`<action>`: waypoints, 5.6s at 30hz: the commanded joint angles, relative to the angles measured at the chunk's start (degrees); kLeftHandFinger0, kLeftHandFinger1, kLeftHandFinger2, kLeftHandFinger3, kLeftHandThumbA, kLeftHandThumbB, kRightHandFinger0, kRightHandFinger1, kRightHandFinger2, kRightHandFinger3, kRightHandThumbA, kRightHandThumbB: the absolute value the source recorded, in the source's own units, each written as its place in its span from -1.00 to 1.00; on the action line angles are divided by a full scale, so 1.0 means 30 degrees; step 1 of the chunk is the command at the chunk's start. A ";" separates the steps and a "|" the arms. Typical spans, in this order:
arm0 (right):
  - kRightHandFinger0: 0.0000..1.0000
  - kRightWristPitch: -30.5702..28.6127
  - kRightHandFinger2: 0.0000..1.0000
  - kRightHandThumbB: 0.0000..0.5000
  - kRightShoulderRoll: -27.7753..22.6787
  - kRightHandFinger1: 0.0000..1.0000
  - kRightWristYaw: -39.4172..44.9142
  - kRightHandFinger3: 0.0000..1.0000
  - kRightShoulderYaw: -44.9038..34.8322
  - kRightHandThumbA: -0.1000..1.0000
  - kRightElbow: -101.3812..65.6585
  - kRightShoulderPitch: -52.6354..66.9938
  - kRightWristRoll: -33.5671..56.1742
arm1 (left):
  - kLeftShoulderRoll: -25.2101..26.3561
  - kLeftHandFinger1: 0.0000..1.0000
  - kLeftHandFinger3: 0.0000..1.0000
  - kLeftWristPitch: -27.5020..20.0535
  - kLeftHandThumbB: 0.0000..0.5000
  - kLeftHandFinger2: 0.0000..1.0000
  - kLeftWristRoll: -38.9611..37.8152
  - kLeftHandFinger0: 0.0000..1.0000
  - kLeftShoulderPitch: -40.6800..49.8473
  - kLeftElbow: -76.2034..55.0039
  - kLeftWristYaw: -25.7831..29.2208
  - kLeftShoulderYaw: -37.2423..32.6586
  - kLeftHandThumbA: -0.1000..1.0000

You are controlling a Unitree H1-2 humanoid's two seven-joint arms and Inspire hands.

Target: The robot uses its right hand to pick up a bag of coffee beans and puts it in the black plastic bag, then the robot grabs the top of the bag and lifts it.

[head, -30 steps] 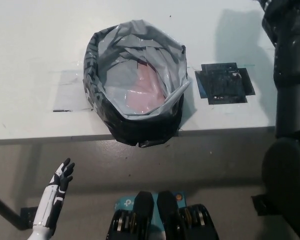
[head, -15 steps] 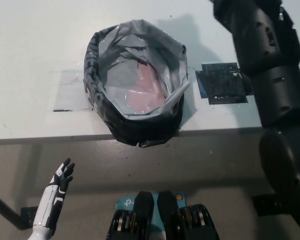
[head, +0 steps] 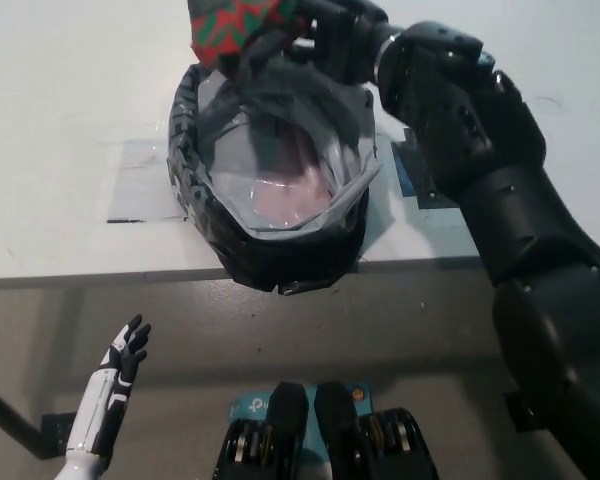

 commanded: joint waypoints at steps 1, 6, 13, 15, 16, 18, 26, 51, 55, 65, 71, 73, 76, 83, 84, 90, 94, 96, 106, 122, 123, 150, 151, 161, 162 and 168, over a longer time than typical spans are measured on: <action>-1.00 -0.2439 0.53 -0.60 -0.0461 -0.50 0.1737 0.25 0.0763 -1.00 -0.0653 -0.0285 -0.1554 | 0.0372 1.00 1.00 -0.0277 0.00 1.00 0.0048 1.00 -0.0119 -0.0667 -0.0099 0.0088 1.00; -1.00 -0.1960 0.58 -0.45 -0.0740 -0.22 0.1845 0.72 0.0802 -1.00 -0.0651 0.0329 -0.1829 | 0.0384 1.00 1.00 -0.0403 0.04 1.00 -0.0060 1.00 -0.0210 -0.0396 -0.0126 0.0114 1.00; -1.00 -0.1399 0.59 -0.47 -0.1063 -0.31 0.2307 0.89 0.0762 -1.00 -0.1650 0.1328 -0.2175 | 0.0378 1.00 1.00 -0.0288 0.03 1.00 0.0058 1.00 -0.0247 -0.0410 -0.0107 0.0077 1.00; -1.00 -0.1405 0.66 -0.43 -0.1246 -0.29 0.2727 0.76 0.1180 -1.00 -0.2217 0.1711 -0.2639 | 0.0310 1.00 1.00 -0.0248 0.00 1.00 -0.0051 1.00 -0.0292 -0.0409 -0.0135 0.0070 1.00; -1.00 -0.1387 0.67 -0.43 -0.1306 -0.29 0.2894 0.82 0.1361 -1.00 -0.2370 0.1777 -0.2795 | 0.0314 1.00 1.00 -0.0216 0.00 1.00 -0.0041 1.00 -0.0318 -0.0430 -0.0127 0.0076 1.00; -1.00 -0.1306 0.63 -0.43 -0.1466 -0.30 0.3170 0.52 0.1808 -1.00 -0.2728 0.1915 -0.3185 | 0.0342 1.00 1.00 -0.0238 -0.01 1.00 0.0053 1.00 -0.0385 -0.0424 -0.0098 0.0067 1.00; -1.00 -0.0381 0.57 -0.36 -0.1790 -0.36 0.3341 0.34 0.2142 -1.00 -0.4084 0.2519 -0.3535 | 0.0388 1.00 1.00 -0.0244 -0.03 1.00 -0.0029 1.00 -0.0581 -0.0261 -0.0260 -0.0011 1.00; 1.00 -0.0263 1.00 0.74 -0.3589 1.00 0.7182 1.00 0.5681 0.49 -0.6787 0.3095 -0.5712 | 0.0501 1.00 1.00 0.0327 -0.06 1.00 0.0109 1.00 -0.1203 -0.0501 -0.0626 -0.0138 1.00; 1.00 -0.0782 1.00 0.76 -0.3870 1.00 0.7394 1.00 0.5832 0.54 -0.6558 0.2995 -0.5988 | 0.0581 1.00 1.00 0.0285 -0.04 1.00 0.0272 1.00 -0.1276 -0.0389 -0.0596 -0.0143 1.00; 1.00 -0.1790 1.00 0.86 -0.4076 1.00 0.6492 1.00 0.5551 0.69 -0.7350 0.3266 -0.7089 | 0.0534 1.00 1.00 0.0231 -0.06 1.00 -0.0100 1.00 -0.0650 -0.0563 -0.0768 -0.0114 1.00; 1.00 -0.4865 1.00 0.75 -0.4157 1.00 0.3251 1.00 0.4530 0.86 -0.8229 0.2896 -0.8691 | 0.0475 1.00 1.00 0.0417 -0.02 1.00 -0.0072 1.00 -0.0576 -0.0641 -0.0736 -0.0096 1.00; 1.00 -0.6168 1.00 0.75 -0.3789 1.00 0.2420 1.00 0.3292 0.82 -0.8150 0.2598 -0.8061 | 0.0450 1.00 1.00 0.0272 -0.01 1.00 -0.0005 1.00 -0.0551 -0.0497 -0.0686 -0.0115 1.00; 1.00 -0.7193 1.00 1.00 -0.3642 1.00 0.1497 1.00 0.2335 1.00 -0.8066 0.2023 -0.7924 | 0.0435 1.00 1.00 0.0283 0.00 1.00 0.0159 1.00 -0.0708 -0.0436 -0.0571 -0.0116 1.00; 1.00 -0.7835 1.00 0.93 -0.4034 1.00 -0.0473 1.00 0.1963 1.00 -0.8100 0.1580 -0.9589 | 0.0560 1.00 1.00 0.0327 -0.03 1.00 0.0020 1.00 -0.0697 -0.0556 -0.0734 -0.0106 1.00; 1.00 -0.8049 1.00 0.97 -0.4127 1.00 -0.0696 1.00 0.2101 1.00 -0.7693 0.1730 -0.9977 | 0.0575 1.00 1.00 0.0328 -0.02 1.00 0.0081 1.00 -0.0706 -0.0547 -0.0729 -0.0125 1.00; 1.00 -0.8599 1.00 0.91 -0.4222 1.00 -0.1115 1.00 0.2741 1.00 -0.6303 0.2111 -1.1027 | 0.0600 1.00 1.00 0.0545 0.00 1.00 0.0224 1.00 -0.0770 -0.0562 -0.0761 -0.0204 1.00; 1.00 -0.9332 1.00 1.00 -0.3911 1.00 -0.0785 1.00 0.3078 0.97 -0.4406 0.2177 -1.1063 | 0.0566 1.00 1.00 0.0656 -0.05 1.00 0.0051 1.00 -0.0696 -0.0691 -0.0846 -0.0205 1.00; 1.00 -0.9626 1.00 1.00 -0.3719 1.00 -0.0675 1.00 0.3069 0.97 -0.3959 0.2211 -1.0931 | 0.0524 1.00 1.00 0.0584 -0.07 1.00 -0.0058 1.00 -0.0737 -0.0671 -0.0860 -0.0194 1.00; 1.00 -1.0385 1.00 0.88 -0.2691 1.00 -0.0474 1.00 0.3238 0.85 -0.2632 0.2477 -1.0817 | 0.0621 1.00 1.00 0.0494 -0.09 1.00 0.0361 1.00 -0.0771 -0.0716 -0.0707 -0.0237 1.00; 1.00 -1.0099 1.00 0.82 -0.2100 1.00 -0.0568 1.00 0.4179 0.94 -0.1454 0.3020 -1.1970 | 0.0609 1.00 1.00 0.0609 -0.07 1.00 0.0310 1.00 -0.0931 -0.0689 -0.0748 -0.0247 1.00; 1.00 -1.0006 1.00 0.81 -0.2154 1.00 -0.0534 1.00 0.4315 0.94 -0.1351 0.3027 -1.2116 | 0.0614 1.00 1.00 0.0591 -0.08 1.00 0.0309 1.00 -0.0921 -0.0696 -0.0754 -0.0250 1.00; 1.00 -0.9967 1.00 0.83 -0.2361 1.00 0.0029 1.00 0.4812 0.79 0.1340 0.3242 -1.2574 | 0.0566 1.00 1.00 0.0411 0.03 1.00 0.0488 1.00 -0.0878 -0.0686 -0.0619 -0.0271 1.00; 1.00 -0.9844 1.00 0.88 -0.2255 1.00 0.0120 1.00 0.4731 0.79 0.1472 0.3262 -1.2429 | 0.0578 1.00 1.00 0.0335 0.03 1.00 0.0473 1.00 -0.0921 -0.0638 -0.0651 -0.0284 1.00; 1.00 -0.9393 1.00 1.00 -0.1363 1.00 0.0216 1.00 0.4595 0.84 0.2826 0.2987 -1.2233 | 0.0657 1.00 1.00 0.0397 -0.01 1.00 0.0476 1.00 -0.1067 -0.0715 -0.0786 -0.0318 1.00; 1.00 -0.9236 1.00 1.00 -0.1316 1.00 0.0206 1.00 0.4661 0.84 0.2882 0.2974 -1.2325 | 0.0644 1.00 1.00 0.0405 -0.01 1.00 0.0448 1.00 -0.1045 -0.0739 -0.0815 -0.0327 1.00; 1.00 -0.6010 1.00 0.72 -0.0885 1.00 0.0760 1.00 0.5542 0.64 0.3394 0.2259 -1.3067 | 0.0681 1.00 1.00 0.0248 -0.01 1.00 0.0473 1.00 -0.1113 -0.0667 -0.0809 -0.0313 1.00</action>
